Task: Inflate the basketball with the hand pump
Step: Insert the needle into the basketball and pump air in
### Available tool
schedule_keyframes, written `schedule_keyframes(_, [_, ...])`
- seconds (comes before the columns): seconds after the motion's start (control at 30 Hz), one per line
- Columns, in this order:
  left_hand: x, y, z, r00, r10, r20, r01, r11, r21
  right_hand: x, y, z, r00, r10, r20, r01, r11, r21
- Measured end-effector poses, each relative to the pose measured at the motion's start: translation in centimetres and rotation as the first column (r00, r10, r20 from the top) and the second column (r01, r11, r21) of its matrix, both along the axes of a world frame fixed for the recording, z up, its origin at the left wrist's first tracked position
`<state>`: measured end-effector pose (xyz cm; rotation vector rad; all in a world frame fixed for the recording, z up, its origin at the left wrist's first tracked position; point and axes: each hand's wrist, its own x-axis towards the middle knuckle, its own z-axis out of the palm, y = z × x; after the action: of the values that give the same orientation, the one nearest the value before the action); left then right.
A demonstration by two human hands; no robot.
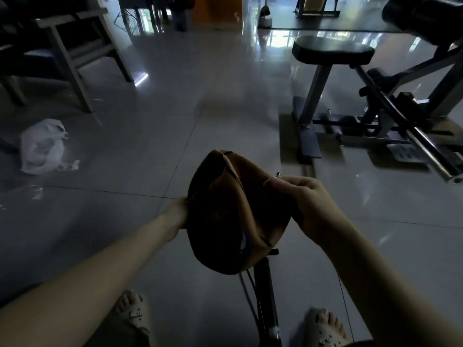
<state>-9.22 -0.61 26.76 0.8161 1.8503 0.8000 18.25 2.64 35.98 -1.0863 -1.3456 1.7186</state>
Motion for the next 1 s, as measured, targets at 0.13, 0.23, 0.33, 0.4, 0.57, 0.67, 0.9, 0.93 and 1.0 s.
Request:
schedule_keyframes(0.13, [1.2,0.3,2.3,0.907,0.103,-0.408,-0.053,0.99,0.133,-1.6,-0.7,-0.9,0.985,-0.168,0.036,0.169,0.985,-0.036])
schedule_keyframes(0.23, [3.5,-1.3,5.2,0.931,0.062,-0.36,0.071,0.937,0.343,-2.3,-0.9,-1.3,0.97,-0.237,0.054,0.241,0.968,-0.077])
schedule_keyframes(0.33, [6.1,-2.7,6.0,0.951,-0.233,-0.203,0.274,0.941,0.201,-2.7,-1.3,-1.4,0.969,-0.245,0.019,0.246,0.964,-0.101])
schedule_keyframes(0.4, [6.8,-2.8,5.5,0.937,-0.264,-0.23,0.309,0.933,0.183,-2.8,-1.4,-1.3,0.967,-0.253,-0.006,0.25,0.961,-0.119])
schedule_keyframes(0.57, [6.5,-2.4,5.4,0.944,-0.254,-0.209,0.308,0.908,0.285,-2.0,-0.2,-2.0,0.939,-0.331,0.095,0.341,0.932,-0.122])
schedule_keyframes(0.67, [6.5,-2.2,5.7,0.95,-0.242,-0.195,0.297,0.894,0.335,-1.8,0.5,-2.6,0.919,-0.367,0.143,0.391,0.897,-0.207])
schedule_keyframes(0.9, [5.6,-1.7,5.8,0.987,-0.157,0.034,0.144,0.958,0.249,-2.3,0.9,-2.6,0.953,-0.284,0.104,0.301,0.859,-0.415])
schedule_keyframes(0.93, [5.4,-1.6,5.8,0.99,-0.128,0.066,0.11,0.969,0.223,-2.3,0.9,-2.6,0.963,-0.256,0.088,0.268,0.856,-0.441])
schedule_keyframes(1.0, [5.0,-1.4,5.9,0.989,-0.073,0.127,0.052,0.986,0.161,-2.3,0.9,-2.5,0.981,-0.183,0.062,0.19,0.86,-0.474])
